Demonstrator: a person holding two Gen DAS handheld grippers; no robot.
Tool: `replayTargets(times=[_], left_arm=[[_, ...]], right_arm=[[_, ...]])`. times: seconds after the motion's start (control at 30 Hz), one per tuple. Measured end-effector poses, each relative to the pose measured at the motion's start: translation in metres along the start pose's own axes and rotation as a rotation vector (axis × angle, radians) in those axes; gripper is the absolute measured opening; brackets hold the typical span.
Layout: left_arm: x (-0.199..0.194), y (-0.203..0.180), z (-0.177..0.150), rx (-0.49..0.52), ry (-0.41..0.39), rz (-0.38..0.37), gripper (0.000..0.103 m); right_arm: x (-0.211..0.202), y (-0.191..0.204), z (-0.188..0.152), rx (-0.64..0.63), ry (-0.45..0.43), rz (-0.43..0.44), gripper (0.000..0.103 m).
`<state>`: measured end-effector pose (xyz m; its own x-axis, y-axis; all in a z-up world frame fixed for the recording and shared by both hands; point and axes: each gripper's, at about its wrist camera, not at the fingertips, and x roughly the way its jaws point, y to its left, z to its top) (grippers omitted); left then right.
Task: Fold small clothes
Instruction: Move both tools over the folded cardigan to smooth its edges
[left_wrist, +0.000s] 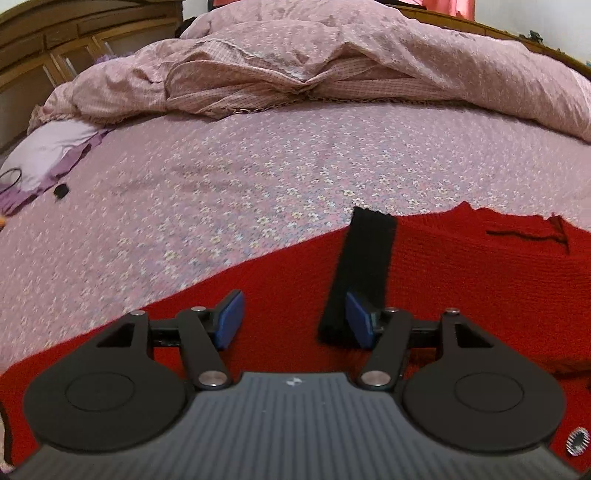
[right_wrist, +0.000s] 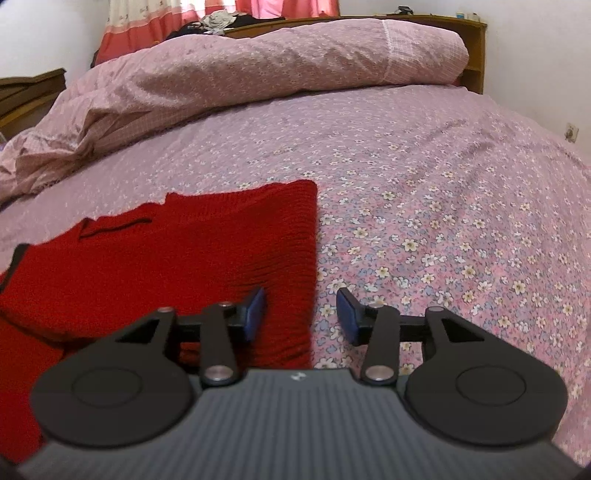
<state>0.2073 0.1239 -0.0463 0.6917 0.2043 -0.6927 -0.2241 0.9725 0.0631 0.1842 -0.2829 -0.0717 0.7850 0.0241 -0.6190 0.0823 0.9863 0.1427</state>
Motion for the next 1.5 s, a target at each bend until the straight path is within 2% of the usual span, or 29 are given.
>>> replayTargets(times=[0.23,0.47,0.57,0.63,0.7,0.87,1.13,1.37,1.5], left_arm=[[-0.041,0.033,-0.010,-0.102,0.001,0.013,0.067],[-0.072,0.089,-0.032,-0.373,0.048,-0.011,0.068],[-0.081,0.106,-0.045,-0.453,0.059,-0.033,0.068],[-0.086,0.116,-0.056,-0.517,0.055,-0.046,0.072],[-0.090,0.126,-0.068,-0.602,0.054,-0.034,0.077],[-0.100,0.146,-0.096,-0.736,0.035,0.015,0.077],[-0.092,0.165,-0.128,-0.802,0.074,0.082,0.077],[-0.078,0.178,-0.140,-0.866,0.012,0.091,0.077],[-0.075,0.178,-0.143,-0.867,-0.013,0.085,0.077]], right_arm=[[-0.023,0.002,0.003,0.014,-0.014,0.017,0.046],[-0.050,0.007,0.005,0.010,-0.032,0.050,0.047],[-0.060,0.010,0.004,-0.001,-0.041,0.059,0.049],[-0.065,0.013,0.002,-0.010,-0.045,0.065,0.051],[-0.069,0.016,0.000,-0.017,-0.048,0.072,0.052],[-0.075,0.022,-0.004,-0.030,-0.045,0.086,0.052],[-0.074,0.023,-0.008,-0.035,-0.025,0.069,0.052],[-0.069,0.025,-0.014,-0.023,0.009,0.066,0.052],[-0.068,0.024,-0.016,-0.015,0.020,0.055,0.052]])
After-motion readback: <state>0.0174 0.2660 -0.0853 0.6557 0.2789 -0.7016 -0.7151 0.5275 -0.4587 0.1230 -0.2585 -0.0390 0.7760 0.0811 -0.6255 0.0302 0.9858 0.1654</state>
